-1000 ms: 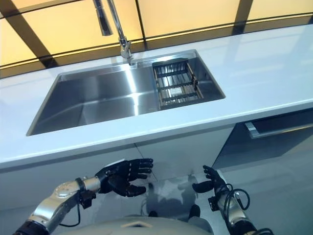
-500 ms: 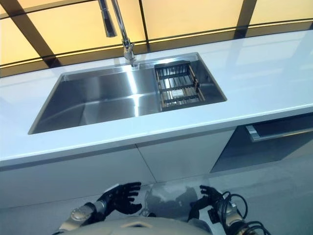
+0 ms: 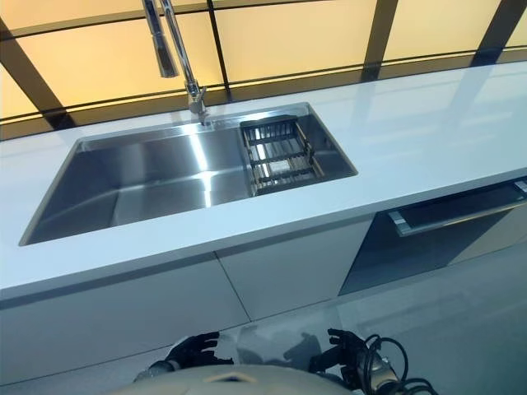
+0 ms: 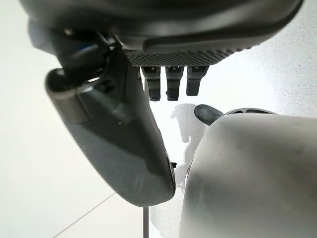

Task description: Pick up plates and place into dishwasher.

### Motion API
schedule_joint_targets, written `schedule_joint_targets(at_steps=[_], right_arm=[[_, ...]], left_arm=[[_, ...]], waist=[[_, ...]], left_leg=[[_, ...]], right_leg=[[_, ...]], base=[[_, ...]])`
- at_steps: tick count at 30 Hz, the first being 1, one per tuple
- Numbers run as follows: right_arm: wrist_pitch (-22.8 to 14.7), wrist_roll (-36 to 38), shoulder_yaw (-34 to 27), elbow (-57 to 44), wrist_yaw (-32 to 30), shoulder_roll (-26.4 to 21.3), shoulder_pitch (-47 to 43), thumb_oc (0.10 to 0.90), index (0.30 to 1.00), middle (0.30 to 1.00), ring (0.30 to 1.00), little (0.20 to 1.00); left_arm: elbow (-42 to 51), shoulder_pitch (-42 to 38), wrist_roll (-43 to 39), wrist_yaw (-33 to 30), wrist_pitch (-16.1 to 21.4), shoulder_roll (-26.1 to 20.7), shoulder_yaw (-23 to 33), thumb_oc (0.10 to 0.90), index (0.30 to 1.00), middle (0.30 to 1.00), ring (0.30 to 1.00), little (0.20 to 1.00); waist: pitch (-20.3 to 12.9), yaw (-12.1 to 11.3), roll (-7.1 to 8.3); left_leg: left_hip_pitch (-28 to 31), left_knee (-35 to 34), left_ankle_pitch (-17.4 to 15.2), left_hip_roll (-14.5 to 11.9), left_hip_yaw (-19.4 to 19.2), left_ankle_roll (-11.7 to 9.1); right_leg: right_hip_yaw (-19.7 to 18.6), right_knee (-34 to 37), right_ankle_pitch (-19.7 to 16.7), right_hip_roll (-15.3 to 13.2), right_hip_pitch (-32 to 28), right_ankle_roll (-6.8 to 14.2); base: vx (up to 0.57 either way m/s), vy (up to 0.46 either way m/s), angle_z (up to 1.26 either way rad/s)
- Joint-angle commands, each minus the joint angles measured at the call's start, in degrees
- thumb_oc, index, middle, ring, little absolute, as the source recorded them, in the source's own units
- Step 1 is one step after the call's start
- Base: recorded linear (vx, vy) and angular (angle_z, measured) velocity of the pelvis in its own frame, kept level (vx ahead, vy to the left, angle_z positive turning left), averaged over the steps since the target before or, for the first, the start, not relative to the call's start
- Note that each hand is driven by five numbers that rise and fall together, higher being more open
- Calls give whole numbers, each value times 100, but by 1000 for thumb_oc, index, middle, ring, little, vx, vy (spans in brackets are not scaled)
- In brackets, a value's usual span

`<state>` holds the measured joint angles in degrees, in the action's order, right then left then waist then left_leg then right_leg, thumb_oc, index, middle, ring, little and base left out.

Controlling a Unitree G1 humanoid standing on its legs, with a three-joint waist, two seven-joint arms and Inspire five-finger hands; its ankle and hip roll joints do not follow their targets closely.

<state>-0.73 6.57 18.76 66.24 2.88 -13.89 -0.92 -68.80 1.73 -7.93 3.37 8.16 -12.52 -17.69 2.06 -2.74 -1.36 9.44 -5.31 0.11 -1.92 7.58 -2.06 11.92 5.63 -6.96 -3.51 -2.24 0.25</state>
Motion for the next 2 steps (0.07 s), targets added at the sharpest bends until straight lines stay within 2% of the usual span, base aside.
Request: schedule_joint_targets(at_steps=[1,2], right_arm=[[-405,-115,140,70,118,177,-276,800,900,900,900,900],[-423,-107,144,68,124,178,-277,800,900,900,900,900]], left_arm=[[-296,-284,-30,-280,-35,87,89,800,900,900,900,900],[-307,-286,-45,-294,-15,88,90,800,900,900,900,900]], waist=[[234,49,161],[236,50,163]], left_leg=[[-350,31,123,337,-522,349],[-349,31,123,337,-520,349]], right_leg=[[-257,-115,521,49,-530,227],[-260,-116,520,50,-530,225]], base=[[0,0,0],[0,0,0]])
